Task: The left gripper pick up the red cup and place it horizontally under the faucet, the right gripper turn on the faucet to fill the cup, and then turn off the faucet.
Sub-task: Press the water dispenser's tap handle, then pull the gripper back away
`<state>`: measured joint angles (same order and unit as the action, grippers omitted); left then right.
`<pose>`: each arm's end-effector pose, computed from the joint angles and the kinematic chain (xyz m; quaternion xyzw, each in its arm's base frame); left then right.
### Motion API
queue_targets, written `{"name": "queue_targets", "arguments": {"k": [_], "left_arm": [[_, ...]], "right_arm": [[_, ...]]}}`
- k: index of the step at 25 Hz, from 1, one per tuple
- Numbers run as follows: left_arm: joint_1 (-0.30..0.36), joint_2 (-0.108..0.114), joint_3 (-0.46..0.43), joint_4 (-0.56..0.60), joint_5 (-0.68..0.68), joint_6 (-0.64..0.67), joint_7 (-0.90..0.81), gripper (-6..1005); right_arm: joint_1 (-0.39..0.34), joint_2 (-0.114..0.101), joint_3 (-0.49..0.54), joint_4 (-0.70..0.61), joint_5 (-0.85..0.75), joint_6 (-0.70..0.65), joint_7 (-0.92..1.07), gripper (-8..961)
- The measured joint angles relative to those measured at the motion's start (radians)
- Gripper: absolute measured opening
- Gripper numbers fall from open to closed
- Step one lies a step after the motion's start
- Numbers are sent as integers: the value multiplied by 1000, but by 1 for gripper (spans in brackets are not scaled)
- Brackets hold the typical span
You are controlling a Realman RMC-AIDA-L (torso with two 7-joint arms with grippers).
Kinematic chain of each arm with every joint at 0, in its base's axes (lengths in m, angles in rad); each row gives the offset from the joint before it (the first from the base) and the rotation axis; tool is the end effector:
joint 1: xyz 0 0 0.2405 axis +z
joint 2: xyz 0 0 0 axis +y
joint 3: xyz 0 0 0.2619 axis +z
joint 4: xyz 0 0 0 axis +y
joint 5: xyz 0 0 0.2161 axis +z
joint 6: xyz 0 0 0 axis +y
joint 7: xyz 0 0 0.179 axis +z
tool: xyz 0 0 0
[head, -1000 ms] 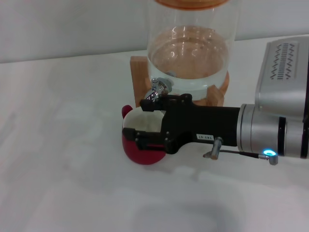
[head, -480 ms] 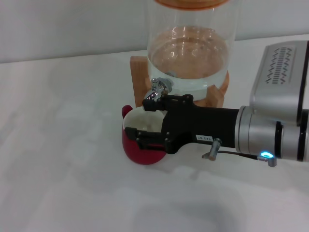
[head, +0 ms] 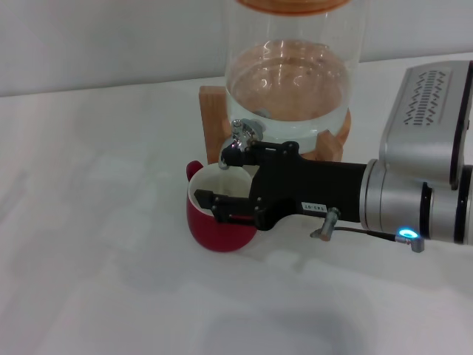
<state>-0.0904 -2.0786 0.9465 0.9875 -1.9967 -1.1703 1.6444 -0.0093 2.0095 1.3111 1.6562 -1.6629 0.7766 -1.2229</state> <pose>-0.3065 0.3408 0.0988 -0.7310 -0.3182 -0.4261 0.4275 0.1350 0.2987 -0.0523 -0.9282 0.1667 0.2346 0.2360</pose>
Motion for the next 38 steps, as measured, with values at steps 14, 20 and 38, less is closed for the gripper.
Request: {"name": "queue_targets", "arguments": {"k": [14, 20, 38], "left_arm": [[0, 0, 5, -2, 2, 0, -1, 864], [0, 0, 6, -1, 3, -2, -5, 865], [7, 0, 10, -3, 4, -9, -10, 864]], "right_arm": [[-7, -5, 15, 2, 0, 7, 2, 722], [-28, -5, 36, 2, 0, 12, 2, 722], [-41, -4, 60, 11, -5, 23, 2, 722]]}}
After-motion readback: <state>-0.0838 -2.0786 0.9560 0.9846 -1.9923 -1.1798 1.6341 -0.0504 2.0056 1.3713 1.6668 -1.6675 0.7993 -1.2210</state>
